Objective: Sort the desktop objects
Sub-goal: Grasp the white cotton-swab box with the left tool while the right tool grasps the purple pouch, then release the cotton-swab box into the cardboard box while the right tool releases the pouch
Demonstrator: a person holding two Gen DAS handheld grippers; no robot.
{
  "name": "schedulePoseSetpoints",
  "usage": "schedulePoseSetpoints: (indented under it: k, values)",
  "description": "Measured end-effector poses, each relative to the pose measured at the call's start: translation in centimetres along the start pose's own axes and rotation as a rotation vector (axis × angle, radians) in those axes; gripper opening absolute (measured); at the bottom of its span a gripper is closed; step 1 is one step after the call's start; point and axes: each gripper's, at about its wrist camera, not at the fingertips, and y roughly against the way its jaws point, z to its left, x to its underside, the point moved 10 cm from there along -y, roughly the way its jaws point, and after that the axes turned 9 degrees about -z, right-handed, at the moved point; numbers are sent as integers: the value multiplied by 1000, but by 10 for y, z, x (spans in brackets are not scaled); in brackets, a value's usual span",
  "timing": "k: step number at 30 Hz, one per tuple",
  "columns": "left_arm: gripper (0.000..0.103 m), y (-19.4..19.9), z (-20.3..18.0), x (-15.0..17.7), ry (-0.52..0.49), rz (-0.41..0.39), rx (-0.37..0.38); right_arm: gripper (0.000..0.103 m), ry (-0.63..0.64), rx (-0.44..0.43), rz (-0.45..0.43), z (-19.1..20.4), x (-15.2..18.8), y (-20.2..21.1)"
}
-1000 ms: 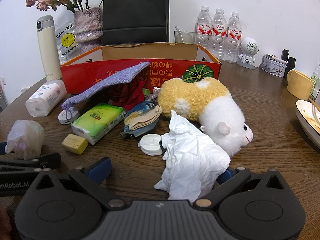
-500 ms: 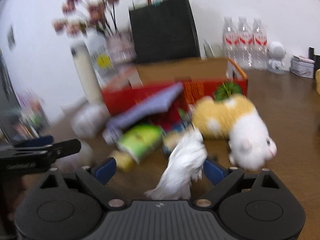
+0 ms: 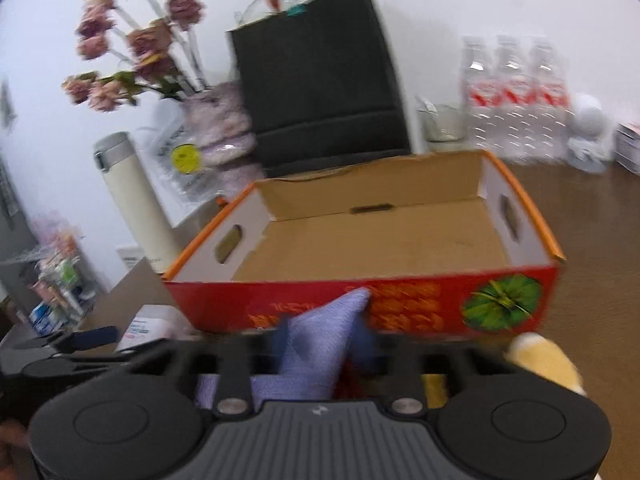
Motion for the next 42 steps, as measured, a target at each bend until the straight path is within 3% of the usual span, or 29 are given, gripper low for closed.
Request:
schedulePoseSetpoints:
  k: [6,11,14,17,18,20,24,29,34,36,38,42]
  values:
    - [65,19,8,-12,23,-56,-34,1,200,-104,-122,63,-28,40]
    - [66,48,-8,-65,57,-185,42,1,260,-133,-225,75,-93,56]
    - [66,29,-30,-104,52,-203,103,1,308,-101,-260,72,-140,40]
    - [66,-12,-51,-138,66,-165,117,1,320,-90,-275,57,-174,13]
    - [66,-33,-59,-143,53,-143,114,1,315,-66,-262,43,-180,-2]
    - [66,-75,-71,-143,23,-66,83,1,241,-2,-143,-2,-177,-53]
    - [66,-142,-87,-125,-27,78,53,1,224,156,66,-83,-140,-130]
    - [66,-167,-90,-106,-112,146,25,2,266,365,176,-136,-112,-151]
    - [67,-172,-97,-102,-143,209,27,4,336,485,261,-155,-96,-161]
    - [71,-172,-99,-101,-147,228,30,25,329,498,302,-159,-93,-165]
    - [83,-166,-101,-108,-137,224,44,41,302,470,313,-155,-97,-166]
    - [87,-141,-102,-145,-84,200,87,48,243,449,318,-145,-114,-151]
